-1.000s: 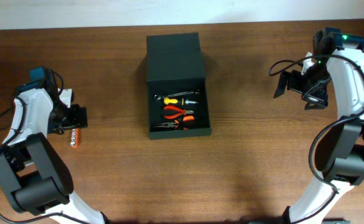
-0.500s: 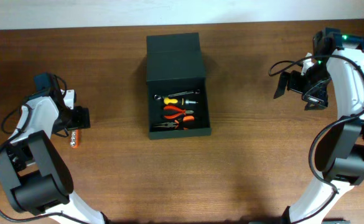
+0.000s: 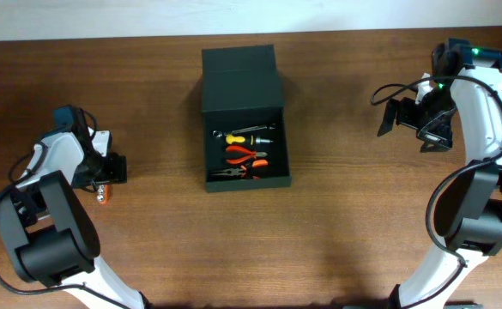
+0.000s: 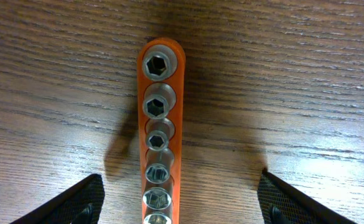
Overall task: Pack container
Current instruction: 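Lower the left gripper and grasp the orange socket rail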
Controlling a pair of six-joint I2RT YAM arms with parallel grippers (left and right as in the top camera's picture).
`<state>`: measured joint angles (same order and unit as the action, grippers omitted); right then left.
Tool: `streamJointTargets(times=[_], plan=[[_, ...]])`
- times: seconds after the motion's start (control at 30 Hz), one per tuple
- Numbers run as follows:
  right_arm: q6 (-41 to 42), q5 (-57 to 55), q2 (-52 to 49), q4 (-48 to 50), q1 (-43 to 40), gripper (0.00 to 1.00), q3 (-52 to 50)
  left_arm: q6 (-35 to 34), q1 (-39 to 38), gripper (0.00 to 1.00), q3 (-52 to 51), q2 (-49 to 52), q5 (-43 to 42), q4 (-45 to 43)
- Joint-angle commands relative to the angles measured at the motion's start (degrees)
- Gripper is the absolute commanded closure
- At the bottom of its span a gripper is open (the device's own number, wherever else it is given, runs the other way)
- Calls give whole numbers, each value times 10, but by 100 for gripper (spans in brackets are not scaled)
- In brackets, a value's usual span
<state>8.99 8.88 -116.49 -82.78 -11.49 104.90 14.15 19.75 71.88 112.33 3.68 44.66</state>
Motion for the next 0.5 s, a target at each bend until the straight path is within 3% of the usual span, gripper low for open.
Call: streamJointTargets(times=[0.0, 0.2, 0.47], plan=[[-2, -7, -1, -2, -2, 1, -2, 9, 5, 20, -6, 18, 7, 7], [-2, -8, -1, -3, -2, 1, -2, 10, 8, 31, -6, 18, 18, 22], [-2, -23, -1, -4, -2, 1, -2, 10, 37, 36, -6, 18, 12, 35]])
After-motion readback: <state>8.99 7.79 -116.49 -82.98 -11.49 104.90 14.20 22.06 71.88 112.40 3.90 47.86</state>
